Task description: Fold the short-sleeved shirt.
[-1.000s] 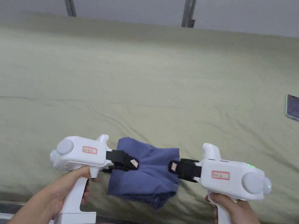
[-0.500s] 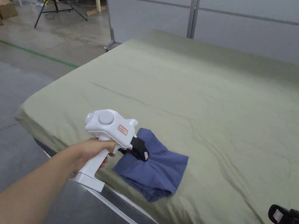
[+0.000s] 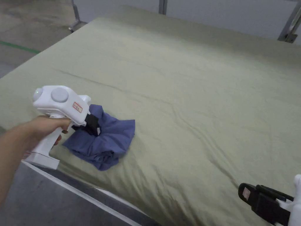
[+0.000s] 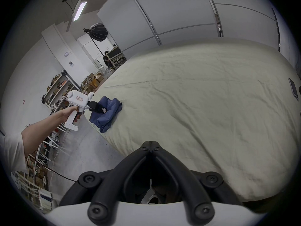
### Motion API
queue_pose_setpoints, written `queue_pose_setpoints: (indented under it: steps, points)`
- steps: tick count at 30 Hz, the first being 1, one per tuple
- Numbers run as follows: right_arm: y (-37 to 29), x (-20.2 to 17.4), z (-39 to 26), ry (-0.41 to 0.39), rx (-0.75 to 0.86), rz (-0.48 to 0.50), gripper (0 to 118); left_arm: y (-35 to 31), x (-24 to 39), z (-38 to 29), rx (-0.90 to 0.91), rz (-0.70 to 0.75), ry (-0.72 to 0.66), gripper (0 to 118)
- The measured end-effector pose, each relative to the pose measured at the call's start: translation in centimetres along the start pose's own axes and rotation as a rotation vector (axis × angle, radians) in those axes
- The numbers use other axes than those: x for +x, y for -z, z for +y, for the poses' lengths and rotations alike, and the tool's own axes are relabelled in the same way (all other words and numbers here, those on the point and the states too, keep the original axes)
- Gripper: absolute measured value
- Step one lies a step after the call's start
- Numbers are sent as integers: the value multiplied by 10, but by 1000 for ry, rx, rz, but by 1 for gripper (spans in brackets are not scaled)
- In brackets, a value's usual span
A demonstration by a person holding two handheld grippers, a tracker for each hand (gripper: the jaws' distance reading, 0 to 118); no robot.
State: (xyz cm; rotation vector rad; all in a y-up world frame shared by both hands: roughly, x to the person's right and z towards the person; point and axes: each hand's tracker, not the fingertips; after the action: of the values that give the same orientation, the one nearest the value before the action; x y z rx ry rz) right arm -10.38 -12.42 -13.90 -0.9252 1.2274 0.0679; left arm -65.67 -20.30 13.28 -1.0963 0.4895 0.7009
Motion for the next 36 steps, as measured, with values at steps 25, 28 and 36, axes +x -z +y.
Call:
queue_pose_setpoints:
  steps: [25, 28, 36]
  points:
    - [-124, 5, -13, -31, 218, -116, 2, -172, 298, -122, 703, -131, 262, 0]
    - [-155, 12, -15, -55, 271, -220, 2, -165, 369, -163, 829, -103, 258, 0]
    - [-249, 12, -52, -131, 656, -636, 2, -150, 462, -243, 916, -61, 390, 0]
